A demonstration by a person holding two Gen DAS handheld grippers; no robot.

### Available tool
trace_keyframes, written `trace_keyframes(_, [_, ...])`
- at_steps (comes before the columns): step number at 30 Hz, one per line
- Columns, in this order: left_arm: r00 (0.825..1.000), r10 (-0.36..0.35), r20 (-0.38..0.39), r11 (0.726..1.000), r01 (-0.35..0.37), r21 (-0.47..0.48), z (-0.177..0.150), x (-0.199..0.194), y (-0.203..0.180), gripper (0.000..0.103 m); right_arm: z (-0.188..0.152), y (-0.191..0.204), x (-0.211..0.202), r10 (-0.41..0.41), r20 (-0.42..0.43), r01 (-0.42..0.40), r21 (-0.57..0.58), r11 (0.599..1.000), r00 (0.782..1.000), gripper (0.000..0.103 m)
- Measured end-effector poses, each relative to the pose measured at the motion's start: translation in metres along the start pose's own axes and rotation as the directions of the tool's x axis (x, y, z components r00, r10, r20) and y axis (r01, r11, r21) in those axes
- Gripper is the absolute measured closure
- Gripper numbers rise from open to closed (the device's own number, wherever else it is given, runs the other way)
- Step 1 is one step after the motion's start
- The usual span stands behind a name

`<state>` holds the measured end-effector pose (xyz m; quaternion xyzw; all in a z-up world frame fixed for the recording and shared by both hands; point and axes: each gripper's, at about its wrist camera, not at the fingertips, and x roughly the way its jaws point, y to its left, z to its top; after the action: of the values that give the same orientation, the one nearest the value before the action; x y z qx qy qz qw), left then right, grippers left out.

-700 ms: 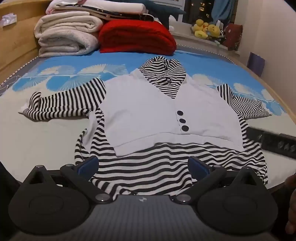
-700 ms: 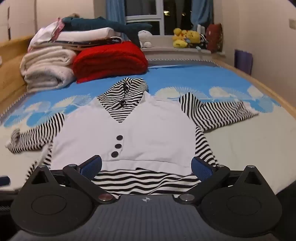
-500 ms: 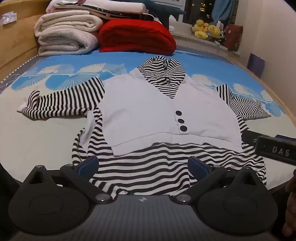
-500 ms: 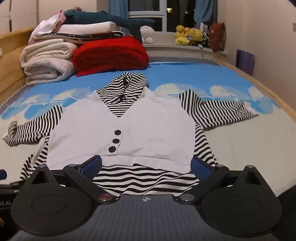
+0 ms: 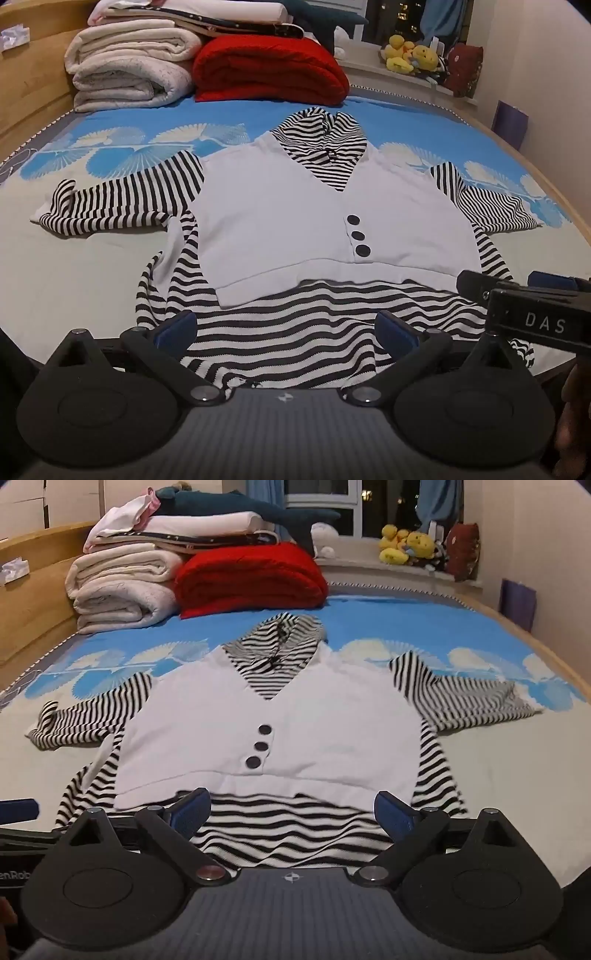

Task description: Fold small clothes

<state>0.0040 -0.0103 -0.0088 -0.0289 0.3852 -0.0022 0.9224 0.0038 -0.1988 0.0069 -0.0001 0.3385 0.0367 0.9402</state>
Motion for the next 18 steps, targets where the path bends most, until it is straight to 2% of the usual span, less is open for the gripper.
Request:
trace_keyframes(11, [1.0,0.005,-0.015,1.0,-0.005,-0.005,-0.0006,0.0039,-0.0018,0.001,-0.0023,-0.0039,0.0041,-0.038,-0.021,0.038,-0.006,0.999,0.999,0.008])
trace_keyframes(18, [1.0,0.002,-0.018,1.0,-0.002,-0.007,-0.0003,0.0046,-0.0017,0.001,-0.0015,-0.0067,0.0054,-0.034,-0.035,0.035,0.003,0.999,0.999,0.008])
